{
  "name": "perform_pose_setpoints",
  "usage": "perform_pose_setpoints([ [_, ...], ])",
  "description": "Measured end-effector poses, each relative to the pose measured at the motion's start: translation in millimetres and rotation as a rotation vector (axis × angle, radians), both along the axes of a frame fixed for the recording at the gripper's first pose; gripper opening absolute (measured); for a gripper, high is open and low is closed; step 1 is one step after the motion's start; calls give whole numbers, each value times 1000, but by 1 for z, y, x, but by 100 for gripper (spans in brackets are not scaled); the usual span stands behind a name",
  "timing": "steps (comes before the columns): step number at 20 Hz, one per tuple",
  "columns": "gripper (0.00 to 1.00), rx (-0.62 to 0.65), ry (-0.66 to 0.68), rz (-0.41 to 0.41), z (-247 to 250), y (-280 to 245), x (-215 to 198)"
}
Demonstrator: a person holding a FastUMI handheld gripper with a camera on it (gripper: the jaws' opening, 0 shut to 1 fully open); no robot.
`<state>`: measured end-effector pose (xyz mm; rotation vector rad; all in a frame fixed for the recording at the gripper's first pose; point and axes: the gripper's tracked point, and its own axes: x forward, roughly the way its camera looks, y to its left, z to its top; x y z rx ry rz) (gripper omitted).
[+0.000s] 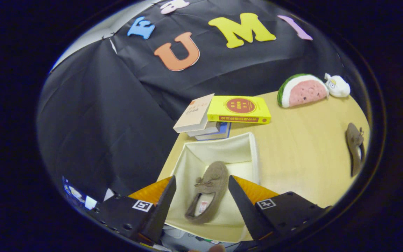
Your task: Open the storage box then place both shoes into the box .Put the left shoe in first, then the right shoe, with the right side of both shoes facing outward in a uniform manner.
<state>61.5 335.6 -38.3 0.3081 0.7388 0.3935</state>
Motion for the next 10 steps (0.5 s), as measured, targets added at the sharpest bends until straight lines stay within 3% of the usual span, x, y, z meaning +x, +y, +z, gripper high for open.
perform_pose_setpoints([
  [4, 95, -144, -128, -39, 19, -97, 5],
  [10, 96, -349, -201, -116, 37, -254, -19],
])
